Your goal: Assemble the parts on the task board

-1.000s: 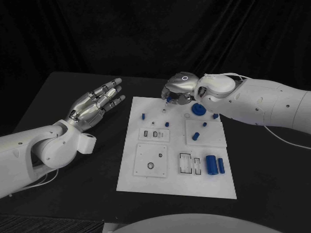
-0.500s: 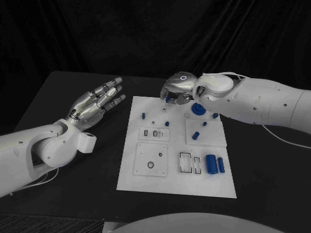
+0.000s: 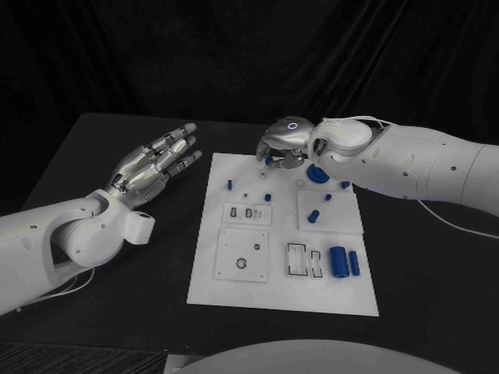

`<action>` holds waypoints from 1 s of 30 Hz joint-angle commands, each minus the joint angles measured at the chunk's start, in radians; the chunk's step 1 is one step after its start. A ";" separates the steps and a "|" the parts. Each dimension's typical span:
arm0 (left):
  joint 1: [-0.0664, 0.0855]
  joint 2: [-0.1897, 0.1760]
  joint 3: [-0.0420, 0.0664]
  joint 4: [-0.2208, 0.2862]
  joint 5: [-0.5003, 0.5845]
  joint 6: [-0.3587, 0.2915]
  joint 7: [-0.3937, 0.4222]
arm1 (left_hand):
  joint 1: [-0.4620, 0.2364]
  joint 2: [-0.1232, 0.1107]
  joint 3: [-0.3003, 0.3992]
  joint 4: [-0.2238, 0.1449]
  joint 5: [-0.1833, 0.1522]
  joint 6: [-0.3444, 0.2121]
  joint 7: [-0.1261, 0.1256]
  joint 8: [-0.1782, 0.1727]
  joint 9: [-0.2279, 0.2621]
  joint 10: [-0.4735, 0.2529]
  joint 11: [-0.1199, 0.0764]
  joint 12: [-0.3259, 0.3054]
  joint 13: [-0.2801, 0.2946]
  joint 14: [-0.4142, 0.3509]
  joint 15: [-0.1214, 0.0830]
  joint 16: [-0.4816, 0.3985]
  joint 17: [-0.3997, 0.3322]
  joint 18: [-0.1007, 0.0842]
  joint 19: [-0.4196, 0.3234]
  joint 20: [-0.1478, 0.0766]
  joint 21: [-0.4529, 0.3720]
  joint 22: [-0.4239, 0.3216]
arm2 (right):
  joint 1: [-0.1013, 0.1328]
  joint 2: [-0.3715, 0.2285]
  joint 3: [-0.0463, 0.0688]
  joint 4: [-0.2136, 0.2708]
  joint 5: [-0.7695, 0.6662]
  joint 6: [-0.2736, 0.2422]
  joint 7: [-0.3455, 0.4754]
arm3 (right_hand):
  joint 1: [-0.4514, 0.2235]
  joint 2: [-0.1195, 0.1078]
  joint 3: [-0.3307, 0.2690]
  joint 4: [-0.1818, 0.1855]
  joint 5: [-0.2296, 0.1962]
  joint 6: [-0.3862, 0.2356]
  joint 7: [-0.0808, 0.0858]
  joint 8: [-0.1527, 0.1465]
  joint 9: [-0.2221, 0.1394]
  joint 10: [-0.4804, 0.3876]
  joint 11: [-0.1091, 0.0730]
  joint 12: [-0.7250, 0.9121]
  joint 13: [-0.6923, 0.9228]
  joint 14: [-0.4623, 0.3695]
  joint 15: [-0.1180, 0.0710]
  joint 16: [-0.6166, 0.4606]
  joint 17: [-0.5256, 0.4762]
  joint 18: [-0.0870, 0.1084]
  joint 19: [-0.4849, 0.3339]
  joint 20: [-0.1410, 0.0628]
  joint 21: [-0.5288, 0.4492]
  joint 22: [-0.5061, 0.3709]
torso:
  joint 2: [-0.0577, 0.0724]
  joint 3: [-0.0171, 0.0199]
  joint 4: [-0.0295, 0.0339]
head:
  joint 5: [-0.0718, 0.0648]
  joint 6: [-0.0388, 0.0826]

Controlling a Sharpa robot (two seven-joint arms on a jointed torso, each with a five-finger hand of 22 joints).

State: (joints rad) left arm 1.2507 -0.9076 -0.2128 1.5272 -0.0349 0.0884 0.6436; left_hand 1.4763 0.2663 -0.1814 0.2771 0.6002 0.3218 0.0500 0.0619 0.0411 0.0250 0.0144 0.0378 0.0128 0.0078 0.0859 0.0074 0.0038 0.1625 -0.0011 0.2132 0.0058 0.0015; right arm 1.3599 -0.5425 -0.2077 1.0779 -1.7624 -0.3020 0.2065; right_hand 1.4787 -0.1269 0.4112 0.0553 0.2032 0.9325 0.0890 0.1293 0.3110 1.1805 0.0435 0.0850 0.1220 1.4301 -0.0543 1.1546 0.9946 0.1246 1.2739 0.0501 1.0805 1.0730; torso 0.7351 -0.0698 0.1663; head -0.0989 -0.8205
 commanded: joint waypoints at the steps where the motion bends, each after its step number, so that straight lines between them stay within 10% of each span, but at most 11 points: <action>1: 0.002 0.002 0.001 0.000 -0.002 0.017 0.009 | 0.009 -0.003 0.005 0.000 0.006 0.003 0.004 0.004 0.000 0.002 0.009 0.002 0.000 -0.003 0.006 0.006 0.001 0.017 0.001 0.009 -0.006 -0.002 | -0.004 0.002 0.001 -0.003 -0.001 0.015 -0.002 | 0.001 0.011 0.006 -0.001 0.003 -0.009 0.001 -0.007 -0.002 0.006 -0.002 -0.004 0.001 -0.004 0.000 -0.002 0.000 -0.001 -0.001 0.005 0.006 0.001 | 0.000 -0.0008 -0.0008 | 0.000 0.000; 24: 0.001 0.009 0.001 -0.005 -0.002 0.027 0.001 | 0.012 -0.001 0.009 -0.002 0.007 0.002 0.005 0.004 0.000 0.001 0.010 0.002 0.000 -0.003 0.008 0.006 0.001 0.017 0.001 0.010 -0.006 -0.002 | -0.020 0.028 0.001 -0.039 -0.001 0.024 -0.004 | 0.003 0.010 0.011 -0.002 0.004 -0.025 -0.004 -0.021 -0.008 -0.009 0.000 -0.018 -0.003 -0.013 0.002 -0.009 -0.009 0.000 -0.010 0.007 0.000 0.003 | 0.000 -0.0007 -0.0011 | -0.001 -0.004; 30: 0.001 0.010 0.001 -0.007 -0.002 0.029 -0.002 | 0.013 -0.001 0.010 -0.003 0.008 0.002 0.005 0.004 0.000 0.001 0.011 0.001 0.000 -0.003 0.008 0.005 0.001 0.017 0.001 0.010 -0.006 -0.002 | -0.021 0.026 0.001 -0.038 -0.001 0.035 -0.021 | -0.008 -0.017 0.009 0.000 0.000 -0.144 -0.048 -0.068 -0.043 -0.258 0.017 -0.023 -0.059 -0.035 0.016 -0.032 -0.038 0.005 -0.036 0.018 -0.031 -0.007 | -0.001 -0.0003 -0.0018 | -0.001 -0.005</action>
State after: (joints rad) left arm 1.2507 -0.8997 -0.2128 1.5191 -0.0350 0.1017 0.6349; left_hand 1.4763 0.2663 -0.1787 0.2743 0.6043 0.3218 0.0500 0.0619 0.0410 0.0277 0.0171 0.0377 0.0128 0.0039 0.0895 0.0074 0.0038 0.1623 0.0025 0.2168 0.0058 0.0016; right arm 1.3403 -0.5153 -0.2080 1.0397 -1.7606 -0.2824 0.2049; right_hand 1.4827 -0.1228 0.4248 0.0554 0.2090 0.7931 0.0448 0.0665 0.2697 0.9360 0.0599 0.0660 0.0705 1.3974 -0.0368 1.1237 0.9579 0.1245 1.2400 0.0688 1.0505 1.0658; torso 0.7345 -0.0704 0.1648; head -0.1005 -0.8257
